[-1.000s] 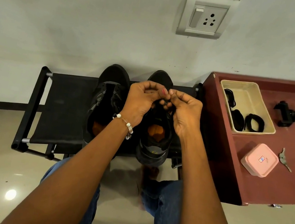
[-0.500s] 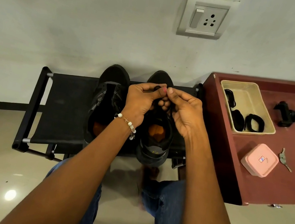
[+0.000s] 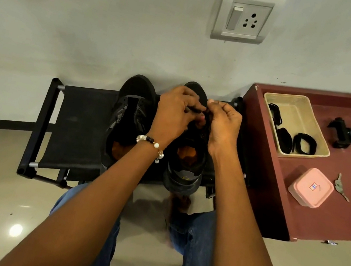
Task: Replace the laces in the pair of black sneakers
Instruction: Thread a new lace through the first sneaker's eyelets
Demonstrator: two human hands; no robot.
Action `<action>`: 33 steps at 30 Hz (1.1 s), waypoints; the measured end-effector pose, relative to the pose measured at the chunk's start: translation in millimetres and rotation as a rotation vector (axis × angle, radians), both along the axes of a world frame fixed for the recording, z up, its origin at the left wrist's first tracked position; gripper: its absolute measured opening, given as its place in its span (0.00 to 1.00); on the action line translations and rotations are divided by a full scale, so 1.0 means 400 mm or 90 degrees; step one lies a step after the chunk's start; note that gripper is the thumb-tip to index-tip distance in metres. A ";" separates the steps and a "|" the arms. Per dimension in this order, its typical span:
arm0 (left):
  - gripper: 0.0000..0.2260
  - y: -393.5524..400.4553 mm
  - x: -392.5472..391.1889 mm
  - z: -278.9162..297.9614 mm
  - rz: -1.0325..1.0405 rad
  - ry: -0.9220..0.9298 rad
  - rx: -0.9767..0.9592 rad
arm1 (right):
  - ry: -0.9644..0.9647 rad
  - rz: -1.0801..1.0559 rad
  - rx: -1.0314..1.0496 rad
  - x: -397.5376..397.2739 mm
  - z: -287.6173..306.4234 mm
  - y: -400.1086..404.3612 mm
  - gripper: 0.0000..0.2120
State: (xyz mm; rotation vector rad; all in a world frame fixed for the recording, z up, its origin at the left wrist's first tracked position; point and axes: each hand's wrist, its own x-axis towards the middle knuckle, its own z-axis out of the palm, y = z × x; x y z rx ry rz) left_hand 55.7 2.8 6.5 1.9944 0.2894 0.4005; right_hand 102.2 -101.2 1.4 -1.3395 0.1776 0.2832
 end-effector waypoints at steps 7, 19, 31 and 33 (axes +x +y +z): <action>0.09 0.031 -0.002 0.005 -0.129 -0.027 0.376 | -0.021 0.003 -0.104 -0.003 -0.014 0.003 0.05; 0.11 0.033 0.011 0.007 -0.140 0.266 0.240 | -0.166 0.145 -0.189 0.009 -0.001 -0.030 0.12; 0.09 0.027 0.006 0.022 -0.009 0.347 -0.431 | -0.346 0.251 -0.322 0.005 0.013 -0.081 0.11; 0.08 0.030 0.006 0.022 -0.005 0.346 -0.464 | -0.359 0.288 -0.359 -0.004 0.008 -0.075 0.15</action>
